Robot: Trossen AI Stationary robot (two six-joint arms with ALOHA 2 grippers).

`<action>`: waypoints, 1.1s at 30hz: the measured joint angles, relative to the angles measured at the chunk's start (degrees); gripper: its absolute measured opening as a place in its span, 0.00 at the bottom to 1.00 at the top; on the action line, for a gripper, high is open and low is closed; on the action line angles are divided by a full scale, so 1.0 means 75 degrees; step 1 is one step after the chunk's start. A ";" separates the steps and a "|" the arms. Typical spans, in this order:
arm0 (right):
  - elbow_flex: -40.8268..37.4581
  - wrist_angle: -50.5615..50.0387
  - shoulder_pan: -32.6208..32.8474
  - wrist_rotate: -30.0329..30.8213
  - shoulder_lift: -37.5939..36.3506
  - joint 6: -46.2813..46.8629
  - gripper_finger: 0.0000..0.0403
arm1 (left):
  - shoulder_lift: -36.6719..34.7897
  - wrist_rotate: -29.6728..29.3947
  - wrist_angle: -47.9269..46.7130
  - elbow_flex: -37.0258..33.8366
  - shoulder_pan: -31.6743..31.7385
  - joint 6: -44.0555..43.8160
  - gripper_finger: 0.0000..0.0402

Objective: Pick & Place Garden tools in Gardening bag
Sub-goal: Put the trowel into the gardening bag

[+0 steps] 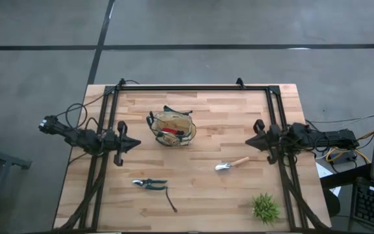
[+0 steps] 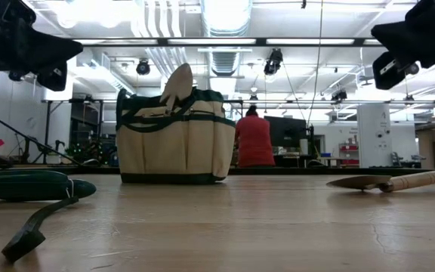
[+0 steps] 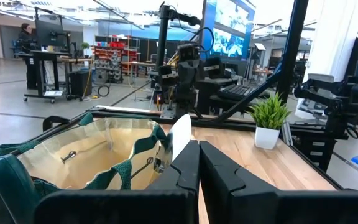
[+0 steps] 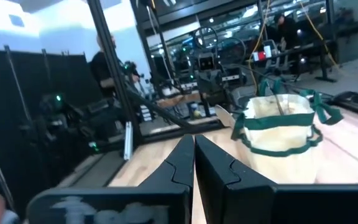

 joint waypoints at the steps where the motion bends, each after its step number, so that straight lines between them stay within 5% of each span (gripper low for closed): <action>1: 0.0000 0.0020 0.0002 -0.0001 0.0000 0.0108 0.02 | 0.0000 0.0000 0.0001 0.0003 -0.0002 0.0000 0.03; 11: -0.0005 0.0023 0.0002 0.0005 0.0546 0.1153 0.02 | 0.0000 0.0000 -0.0001 0.0006 -0.0002 0.0000 0.03; 27: -0.0011 0.0061 0.0002 0.0129 0.1692 0.0728 0.02 | 0.0000 0.0000 -0.0002 0.0006 -0.0001 0.0000 0.03; 33: -0.0012 -0.0095 0.0021 -0.0598 0.2192 0.0808 0.02 | 0.0000 0.0001 -0.0002 0.0009 -0.0002 0.0000 0.03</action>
